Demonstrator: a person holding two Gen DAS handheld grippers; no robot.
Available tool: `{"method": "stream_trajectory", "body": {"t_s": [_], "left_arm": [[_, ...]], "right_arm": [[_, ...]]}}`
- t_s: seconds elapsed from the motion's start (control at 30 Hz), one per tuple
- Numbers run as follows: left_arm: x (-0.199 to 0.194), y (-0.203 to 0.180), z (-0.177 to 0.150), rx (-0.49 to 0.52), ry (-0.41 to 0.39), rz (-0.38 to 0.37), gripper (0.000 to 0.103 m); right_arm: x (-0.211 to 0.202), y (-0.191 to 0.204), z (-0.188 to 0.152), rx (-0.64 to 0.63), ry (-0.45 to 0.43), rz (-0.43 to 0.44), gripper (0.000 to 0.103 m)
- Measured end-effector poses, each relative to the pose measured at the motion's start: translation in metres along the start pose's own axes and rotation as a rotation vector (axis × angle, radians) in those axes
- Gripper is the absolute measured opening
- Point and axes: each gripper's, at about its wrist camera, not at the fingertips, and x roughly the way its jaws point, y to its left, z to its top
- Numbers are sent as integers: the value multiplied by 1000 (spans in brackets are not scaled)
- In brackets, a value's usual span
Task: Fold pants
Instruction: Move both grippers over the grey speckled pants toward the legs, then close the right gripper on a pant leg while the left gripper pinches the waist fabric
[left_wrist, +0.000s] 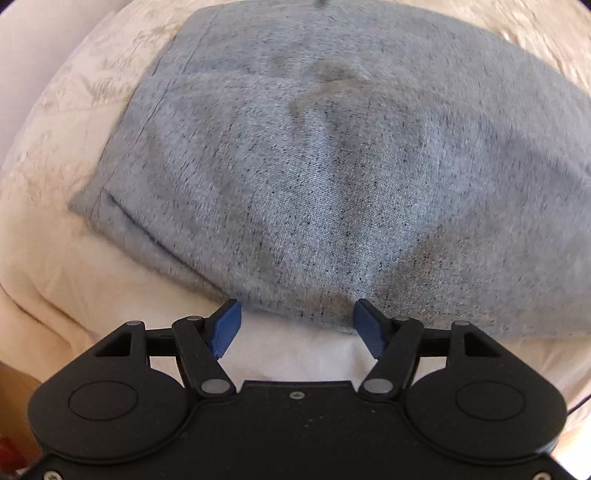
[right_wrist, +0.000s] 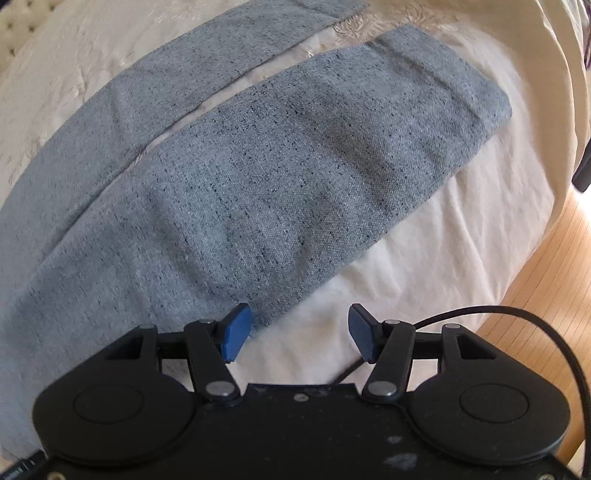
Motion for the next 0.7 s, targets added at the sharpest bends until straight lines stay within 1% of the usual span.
{"method": "stream_trajectory", "body": {"t_s": [0.1,0.17,0.2,0.23,0.3,0.4,0.47,0.57,0.7], "left_arm": [[-6,8,-5,-20,-20,-15,70],[-8,11,-8,-12,-33,-12,70],[-8,12,-7,-11,-35,-9,70],[-8,12,-7,-14,-33,-8,70],[-5,13,-5,-33,-29,-13,70],[0,16,-3,-63,-24,-20,70],[2,17,-1,-77,-26,-25,70],[8,18,-1,-107,-15,-30,70],[18,26,0,-183,3,-53,71]], "right_arm": [[6,-5,8,120,29,81,60],[5,0,9,154,22,115,61],[2,5,8,146,3,128,54],[-1,10,10,123,-9,136,34],[-7,25,10,42,-13,176,5],[-24,36,10,-41,-72,169,4],[-32,41,10,-79,-91,172,4],[-39,38,14,-80,-114,203,4],[-48,41,15,-85,-120,197,4]]}}
